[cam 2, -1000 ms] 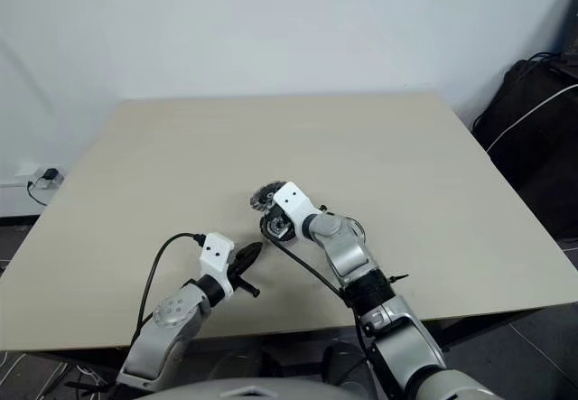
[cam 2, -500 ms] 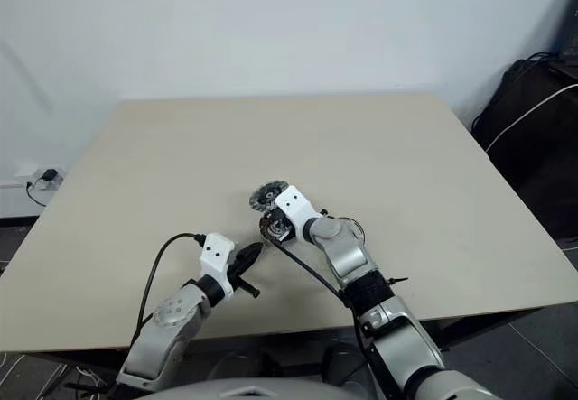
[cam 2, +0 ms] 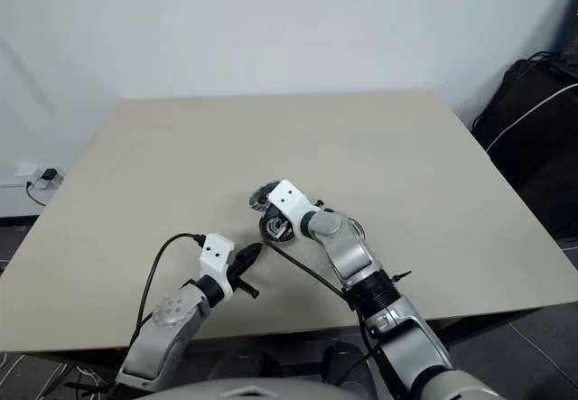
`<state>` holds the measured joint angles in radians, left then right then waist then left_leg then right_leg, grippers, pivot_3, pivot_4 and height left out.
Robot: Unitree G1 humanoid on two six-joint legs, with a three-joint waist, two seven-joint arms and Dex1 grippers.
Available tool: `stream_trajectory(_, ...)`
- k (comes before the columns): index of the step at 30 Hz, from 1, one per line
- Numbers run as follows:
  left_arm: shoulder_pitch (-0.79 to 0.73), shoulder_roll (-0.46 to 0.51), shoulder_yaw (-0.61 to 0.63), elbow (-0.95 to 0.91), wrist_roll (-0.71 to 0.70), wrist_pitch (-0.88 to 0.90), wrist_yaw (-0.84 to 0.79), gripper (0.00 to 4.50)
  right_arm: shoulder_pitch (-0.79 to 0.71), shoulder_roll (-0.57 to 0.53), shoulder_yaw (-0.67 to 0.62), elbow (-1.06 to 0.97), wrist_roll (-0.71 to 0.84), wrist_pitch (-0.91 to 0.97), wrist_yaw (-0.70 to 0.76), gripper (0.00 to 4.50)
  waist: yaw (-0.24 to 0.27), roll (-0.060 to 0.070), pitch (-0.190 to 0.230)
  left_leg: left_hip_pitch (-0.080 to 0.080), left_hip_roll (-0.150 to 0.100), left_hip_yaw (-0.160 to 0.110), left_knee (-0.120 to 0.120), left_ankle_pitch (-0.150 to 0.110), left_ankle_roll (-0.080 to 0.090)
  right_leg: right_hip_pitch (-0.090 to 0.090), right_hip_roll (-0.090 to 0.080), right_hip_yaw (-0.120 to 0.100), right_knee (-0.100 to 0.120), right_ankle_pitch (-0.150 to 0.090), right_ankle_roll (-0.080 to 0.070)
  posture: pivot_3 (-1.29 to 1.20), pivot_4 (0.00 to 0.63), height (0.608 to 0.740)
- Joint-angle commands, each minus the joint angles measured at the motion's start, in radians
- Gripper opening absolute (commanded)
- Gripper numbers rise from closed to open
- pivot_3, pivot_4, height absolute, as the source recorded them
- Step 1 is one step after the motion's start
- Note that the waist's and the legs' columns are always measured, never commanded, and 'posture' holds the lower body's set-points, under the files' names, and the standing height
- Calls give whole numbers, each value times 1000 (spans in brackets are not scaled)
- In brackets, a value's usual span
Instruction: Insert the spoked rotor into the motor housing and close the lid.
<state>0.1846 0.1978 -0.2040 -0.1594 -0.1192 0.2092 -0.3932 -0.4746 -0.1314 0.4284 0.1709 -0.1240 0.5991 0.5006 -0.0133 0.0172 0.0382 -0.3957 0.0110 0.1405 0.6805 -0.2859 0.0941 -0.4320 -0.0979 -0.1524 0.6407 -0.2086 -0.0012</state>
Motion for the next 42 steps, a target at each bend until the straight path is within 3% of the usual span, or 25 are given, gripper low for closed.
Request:
stream_trajectory(1, -8, -1, 2, -29, 1, -8, 1, 0, -15, -10, 16, -34, -30, 24, -6, 1201, 2, 0, 0, 0, 0, 0, 0, 0, 0, 0, 0, 0, 0, 0, 0, 0, 0, 740)
stream_trajectory(5, -7, -3, 2, -30, 1, -6, 4, 0, -27, -30, 44, -39, -52, 41, 6, 2502, 2, 0, 0, 0, 0, 0, 0, 0, 0, 0, 0, 0, 0, 0, 0, 0, 0, 740)
stream_trajectory(42, 4, -5, 3, -37, -5, -16, 17, 0, -105, -32, 90, 111, -117, -1, 39, 2502, 0, -1, 1, 0, 0, 0, 0, 0, 0, 0, 0, 0, 0, 0, 0, 0, 0, 740)
